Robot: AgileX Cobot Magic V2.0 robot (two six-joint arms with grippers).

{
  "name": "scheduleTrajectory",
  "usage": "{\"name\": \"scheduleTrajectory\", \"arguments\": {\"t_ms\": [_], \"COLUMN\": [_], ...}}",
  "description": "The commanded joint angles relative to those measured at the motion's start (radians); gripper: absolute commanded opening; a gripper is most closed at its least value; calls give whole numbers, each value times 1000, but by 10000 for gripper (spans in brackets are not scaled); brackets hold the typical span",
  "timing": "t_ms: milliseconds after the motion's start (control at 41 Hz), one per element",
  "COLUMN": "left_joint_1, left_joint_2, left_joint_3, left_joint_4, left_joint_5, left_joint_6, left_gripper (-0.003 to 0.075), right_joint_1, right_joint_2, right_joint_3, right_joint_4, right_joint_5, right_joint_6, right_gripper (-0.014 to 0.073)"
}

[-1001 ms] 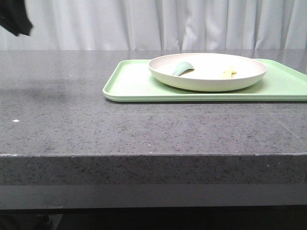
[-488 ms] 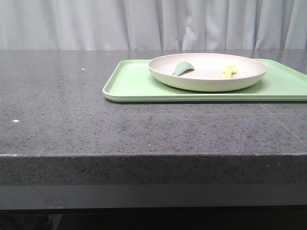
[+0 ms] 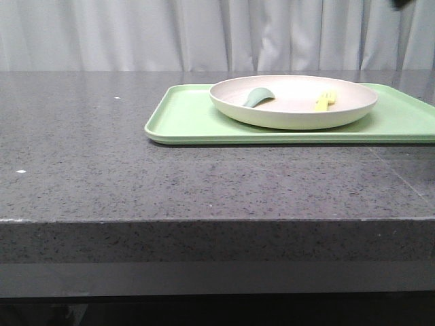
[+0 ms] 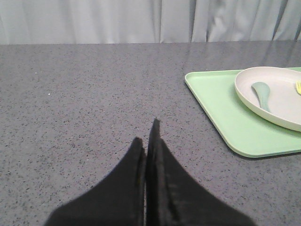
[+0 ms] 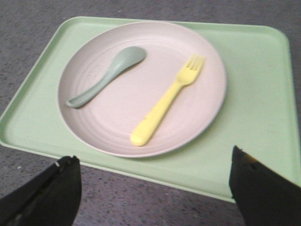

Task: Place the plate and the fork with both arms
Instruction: 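Lower the right gripper onto the yellow fork on the plate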

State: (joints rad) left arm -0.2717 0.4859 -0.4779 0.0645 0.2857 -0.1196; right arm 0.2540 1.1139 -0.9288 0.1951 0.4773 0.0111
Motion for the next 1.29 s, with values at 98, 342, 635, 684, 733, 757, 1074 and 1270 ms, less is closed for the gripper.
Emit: {"name": "scheduleTrajectory", "arguments": {"t_ms": [98, 342, 635, 684, 733, 757, 1074, 1270], "left_joint_1": [0, 0, 0, 0, 0, 0, 0, 0], "left_joint_2": [2, 2, 2, 2, 2, 2, 2, 2], "left_joint_3": [-26, -26, -26, -26, -26, -26, -26, -26], "left_joint_4": [2, 2, 2, 2, 2, 2, 2, 2], "left_joint_5": [-103, -103, -103, -103, -103, -103, -103, -103], "left_joint_6": [1, 1, 1, 1, 1, 1, 1, 1], "left_gripper": [-18, -18, -18, -18, -18, -18, -18, -18], "right_joint_1": [16, -2, -39, -39, -39, -39, -39, -39], "right_joint_2": [239, 500, 643, 659, 671, 679, 731, 731], "right_joint_3": [-274, -542, -645, -652, -658, -660, -662, -662], "right_joint_4": [12, 8, 7, 7, 7, 7, 7, 7], "right_joint_5": [125, 299, 335, 335, 335, 335, 320, 325], "right_joint_6": [72, 134, 168, 168, 169, 170, 175, 175], "right_gripper": [654, 568, 479, 479, 479, 479, 478, 359]}}
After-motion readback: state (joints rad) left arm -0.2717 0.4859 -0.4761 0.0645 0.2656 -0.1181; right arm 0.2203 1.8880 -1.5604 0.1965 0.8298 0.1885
